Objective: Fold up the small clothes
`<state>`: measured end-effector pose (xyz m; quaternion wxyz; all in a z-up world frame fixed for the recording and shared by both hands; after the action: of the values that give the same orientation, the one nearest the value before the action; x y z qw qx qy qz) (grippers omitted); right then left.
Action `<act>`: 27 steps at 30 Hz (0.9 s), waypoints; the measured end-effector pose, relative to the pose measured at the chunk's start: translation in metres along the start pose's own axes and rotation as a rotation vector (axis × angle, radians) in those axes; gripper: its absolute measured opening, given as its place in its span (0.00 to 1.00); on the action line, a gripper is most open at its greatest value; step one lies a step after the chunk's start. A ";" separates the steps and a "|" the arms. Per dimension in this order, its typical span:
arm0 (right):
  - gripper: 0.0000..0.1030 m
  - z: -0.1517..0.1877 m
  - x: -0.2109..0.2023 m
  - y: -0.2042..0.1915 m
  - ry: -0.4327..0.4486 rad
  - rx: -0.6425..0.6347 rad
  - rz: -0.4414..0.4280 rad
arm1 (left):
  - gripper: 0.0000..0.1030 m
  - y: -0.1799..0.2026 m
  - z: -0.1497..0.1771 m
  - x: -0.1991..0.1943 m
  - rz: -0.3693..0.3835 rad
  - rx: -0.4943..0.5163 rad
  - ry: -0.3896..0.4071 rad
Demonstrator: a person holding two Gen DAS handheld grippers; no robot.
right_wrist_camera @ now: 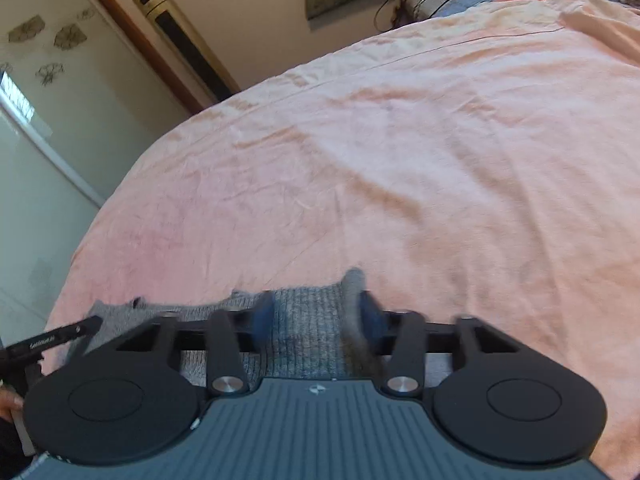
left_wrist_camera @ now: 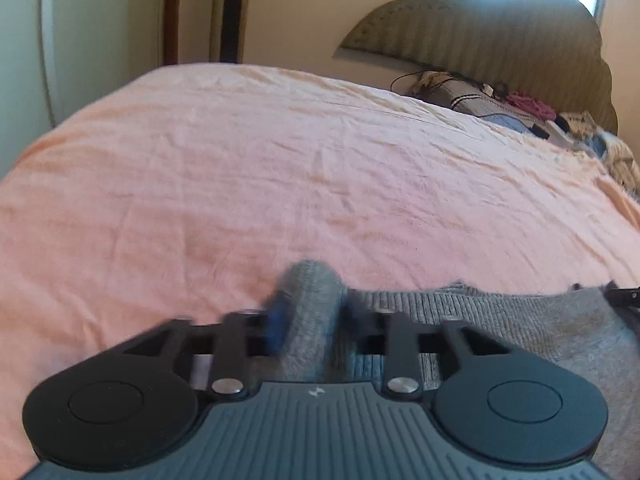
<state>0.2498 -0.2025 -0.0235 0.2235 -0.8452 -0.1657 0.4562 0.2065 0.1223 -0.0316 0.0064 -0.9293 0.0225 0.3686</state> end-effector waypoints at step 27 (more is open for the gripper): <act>0.74 0.028 -0.003 -0.020 0.204 -0.233 0.189 | 0.72 0.051 0.005 0.004 -0.037 0.143 0.055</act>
<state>0.2230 -0.1804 -0.0241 0.0959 -0.9192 -0.1135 0.3647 0.2033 0.0715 -0.0372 0.0788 -0.9365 0.0317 0.3402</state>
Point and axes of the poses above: each gripper's, at about its wrist camera, not at the fingertips, and x roughly the way its jaws point, y to its right, z to its underside, the point moved 8 cm from there along x, roughly the way its jaws point, and after that the axes turned 8 degrees about x, right-handed, at the moved point
